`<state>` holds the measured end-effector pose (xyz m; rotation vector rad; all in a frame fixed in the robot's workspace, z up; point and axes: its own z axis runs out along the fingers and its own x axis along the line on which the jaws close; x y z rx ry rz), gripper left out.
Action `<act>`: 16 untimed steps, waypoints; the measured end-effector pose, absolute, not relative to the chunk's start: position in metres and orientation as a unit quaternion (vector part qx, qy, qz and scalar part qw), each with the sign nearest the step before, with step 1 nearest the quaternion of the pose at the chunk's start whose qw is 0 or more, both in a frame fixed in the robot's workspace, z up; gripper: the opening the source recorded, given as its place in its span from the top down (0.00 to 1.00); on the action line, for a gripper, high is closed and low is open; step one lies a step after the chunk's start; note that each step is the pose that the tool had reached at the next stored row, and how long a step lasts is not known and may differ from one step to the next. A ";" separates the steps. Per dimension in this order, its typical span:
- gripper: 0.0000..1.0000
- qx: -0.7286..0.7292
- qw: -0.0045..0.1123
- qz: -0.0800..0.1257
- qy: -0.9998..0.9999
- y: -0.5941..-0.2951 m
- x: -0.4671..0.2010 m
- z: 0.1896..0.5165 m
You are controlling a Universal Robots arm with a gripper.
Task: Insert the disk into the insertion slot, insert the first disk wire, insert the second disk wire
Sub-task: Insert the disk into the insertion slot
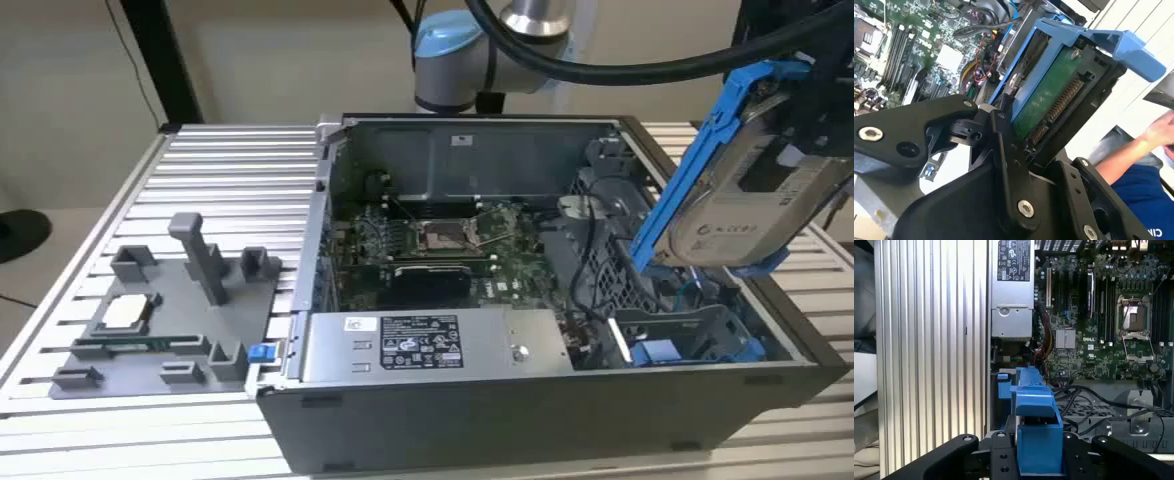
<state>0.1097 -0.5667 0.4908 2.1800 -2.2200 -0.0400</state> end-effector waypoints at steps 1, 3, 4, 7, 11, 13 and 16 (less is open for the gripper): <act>1.00 0.701 0.015 -0.013 -0.713 -0.567 0.110 0.491; 1.00 0.701 0.015 -0.013 -0.713 -0.567 0.110 0.491; 1.00 0.701 0.015 -0.013 -0.713 -0.567 0.110 0.491; 1.00 0.701 0.015 -0.013 -0.713 -0.567 0.110 0.491; 1.00 0.701 0.015 -0.013 -0.713 -0.567 0.110 0.491; 1.00 0.701 0.015 -0.013 -0.713 -0.568 0.110 0.491; 1.00 0.701 0.015 -0.013 -0.713 -0.572 0.110 0.491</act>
